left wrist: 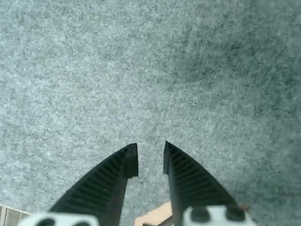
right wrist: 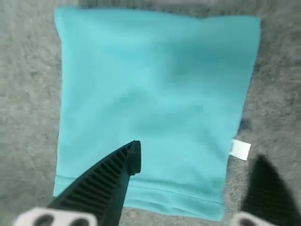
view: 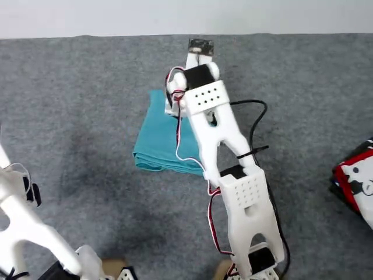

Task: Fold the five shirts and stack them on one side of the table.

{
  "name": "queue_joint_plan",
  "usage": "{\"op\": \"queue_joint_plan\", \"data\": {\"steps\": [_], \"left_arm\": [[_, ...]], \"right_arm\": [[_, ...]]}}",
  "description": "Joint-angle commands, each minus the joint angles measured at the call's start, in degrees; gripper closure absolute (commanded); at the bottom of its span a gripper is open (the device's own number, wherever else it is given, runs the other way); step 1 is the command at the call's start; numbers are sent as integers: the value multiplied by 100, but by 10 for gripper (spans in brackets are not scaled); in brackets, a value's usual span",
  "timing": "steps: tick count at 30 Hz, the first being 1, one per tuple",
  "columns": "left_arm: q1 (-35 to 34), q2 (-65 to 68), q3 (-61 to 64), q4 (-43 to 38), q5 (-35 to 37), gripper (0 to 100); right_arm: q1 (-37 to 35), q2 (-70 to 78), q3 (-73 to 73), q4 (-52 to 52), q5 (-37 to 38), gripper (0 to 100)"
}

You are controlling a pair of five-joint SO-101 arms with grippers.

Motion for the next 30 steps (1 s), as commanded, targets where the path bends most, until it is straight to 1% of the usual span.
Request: {"op": "queue_joint_plan", "data": {"steps": [1, 5, 7, 12, 17, 22, 27, 30], "left_arm": [[0, -185, -22, -44, 18, 903], [9, -185, 145, -79, 18, 903], [9, -185, 286, -88, 9, 903], [9, -185, 567, -88, 9, 903], [9, -185, 532, -97, 9, 903], [0, -185, 567, -211, 35, 903], [9, -185, 567, -211, 35, 903], [18, -185, 567, -211, 35, 903]], "right_arm": [[-31, 48, -114, 101, 26, 515], [-22, 312, -114, 40, -44, 505], [-4, 488, -114, -66, -158, 505], [-22, 716, -114, -409, -158, 505], [-31, 743, -114, -840, -149, 505], [-48, 875, -114, -875, -149, 505], [-215, 1059, -114, -892, -149, 505], [-268, 1200, -114, -1068, -149, 505]]}}
